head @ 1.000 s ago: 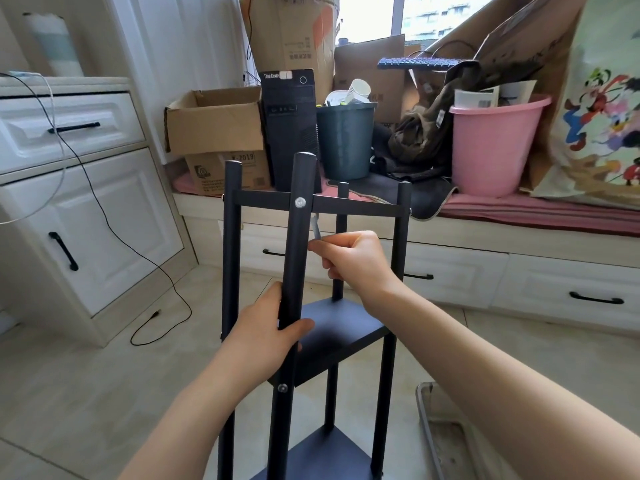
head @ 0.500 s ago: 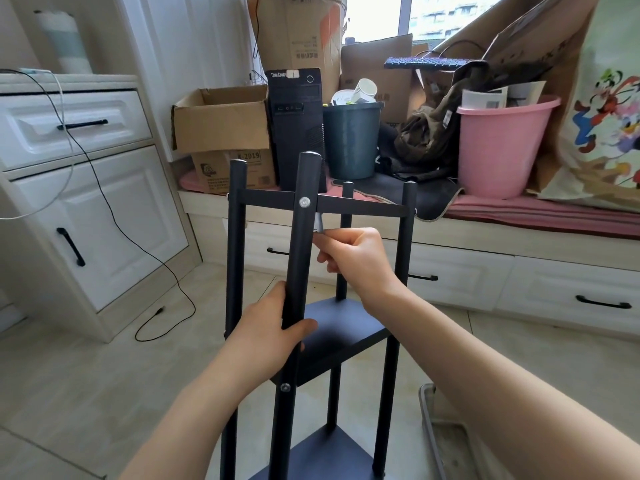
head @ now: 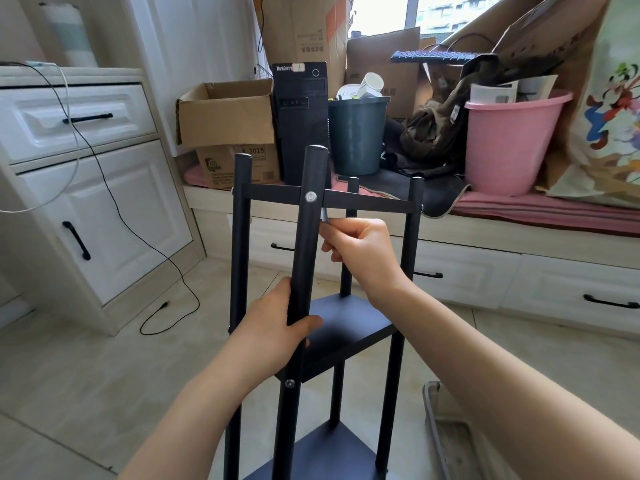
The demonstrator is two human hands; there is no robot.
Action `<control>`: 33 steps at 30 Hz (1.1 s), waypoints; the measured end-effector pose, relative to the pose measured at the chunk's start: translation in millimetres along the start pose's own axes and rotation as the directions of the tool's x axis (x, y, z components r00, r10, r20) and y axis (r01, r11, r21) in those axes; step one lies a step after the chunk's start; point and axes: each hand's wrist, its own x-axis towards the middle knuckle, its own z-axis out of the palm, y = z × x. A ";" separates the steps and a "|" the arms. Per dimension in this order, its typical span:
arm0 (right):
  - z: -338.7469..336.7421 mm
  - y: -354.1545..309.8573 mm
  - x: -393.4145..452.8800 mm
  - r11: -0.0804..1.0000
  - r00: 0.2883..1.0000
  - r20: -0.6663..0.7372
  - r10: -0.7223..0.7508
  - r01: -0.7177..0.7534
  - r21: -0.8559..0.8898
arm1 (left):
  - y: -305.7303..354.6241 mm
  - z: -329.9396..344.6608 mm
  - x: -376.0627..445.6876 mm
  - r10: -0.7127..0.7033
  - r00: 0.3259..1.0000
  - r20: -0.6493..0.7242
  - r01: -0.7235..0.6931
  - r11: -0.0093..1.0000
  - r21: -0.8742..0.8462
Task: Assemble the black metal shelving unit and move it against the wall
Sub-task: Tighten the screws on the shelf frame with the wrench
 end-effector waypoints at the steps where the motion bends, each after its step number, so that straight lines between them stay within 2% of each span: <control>1: 0.7 1.3 0.4 1.000 1.000 -0.002 -0.008 0.008 0.000 | -0.1 0.0 -0.1 0.000 1.000 0.002 0.000 1.000 -0.001; 7: 6.1 7.5 1.7 0.995 0.995 -0.019 -0.101 0.100 -0.018 | -0.6 -0.8 -1.0 0.002 1.000 0.017 -0.001 1.000 -0.023; 12: 13.7 15.9 1.2 0.981 0.978 -0.091 -0.189 0.184 -0.062 | -0.2 -1.7 -2.6 -0.009 1.000 0.025 0.010 0.999 -0.051; 16: 20.8 24.7 0.8 0.940 0.934 -0.176 -0.309 0.273 -0.204 | -0.1 -2.1 -3.4 -0.015 0.999 0.029 0.017 0.998 -0.063; 19: 27.4 31.1 -0.6 0.913 0.891 -0.245 -0.382 0.323 -0.248 | -1.0 -1.9 -3.5 -0.008 0.999 0.036 0.010 0.998 -0.056; 29: 45.3 42.4 10.7 0.915 0.837 -0.369 -0.404 0.360 -0.183 | -3.7 0.7 3.0 0.022 0.998 0.065 -0.019 0.999 -0.049; 33: 50.3 41.5 15.2 0.936 0.859 -0.380 -0.342 0.348 -0.057 | -6.6 -0.6 7.1 0.020 0.998 0.059 -0.018 0.999 -0.032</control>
